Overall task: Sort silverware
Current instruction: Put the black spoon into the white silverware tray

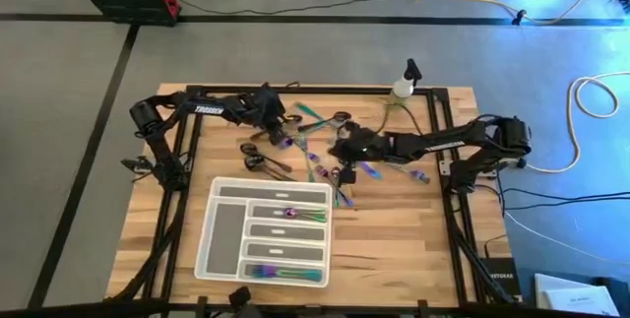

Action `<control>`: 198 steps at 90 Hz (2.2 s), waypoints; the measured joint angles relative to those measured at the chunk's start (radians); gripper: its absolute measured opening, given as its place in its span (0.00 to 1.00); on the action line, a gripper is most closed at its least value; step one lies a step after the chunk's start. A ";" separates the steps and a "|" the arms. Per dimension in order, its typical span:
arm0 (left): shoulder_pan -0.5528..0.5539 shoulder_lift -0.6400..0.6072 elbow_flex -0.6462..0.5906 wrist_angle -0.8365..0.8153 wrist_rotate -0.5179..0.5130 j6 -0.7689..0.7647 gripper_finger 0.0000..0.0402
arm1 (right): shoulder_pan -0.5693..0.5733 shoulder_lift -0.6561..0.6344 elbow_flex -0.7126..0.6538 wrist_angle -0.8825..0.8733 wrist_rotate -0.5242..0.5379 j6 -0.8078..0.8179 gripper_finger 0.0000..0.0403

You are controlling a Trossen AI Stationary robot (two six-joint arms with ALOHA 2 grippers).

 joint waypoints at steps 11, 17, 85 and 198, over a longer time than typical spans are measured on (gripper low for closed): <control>-0.003 -0.078 0.000 0.012 0.025 -0.029 0.01 | -0.051 -0.080 -0.120 0.221 -0.141 0.016 0.01; -0.008 -0.123 0.000 0.015 0.041 -0.044 0.00 | -0.076 -0.102 -0.181 0.371 -0.215 0.064 0.01; -0.457 -0.239 -0.004 0.871 0.024 -0.180 0.00 | -0.064 -0.058 -0.230 0.853 -0.308 0.298 0.02; -0.537 -0.131 -0.004 1.072 -0.055 -0.162 0.00 | 0.016 -0.060 -0.185 0.899 -0.154 0.247 0.27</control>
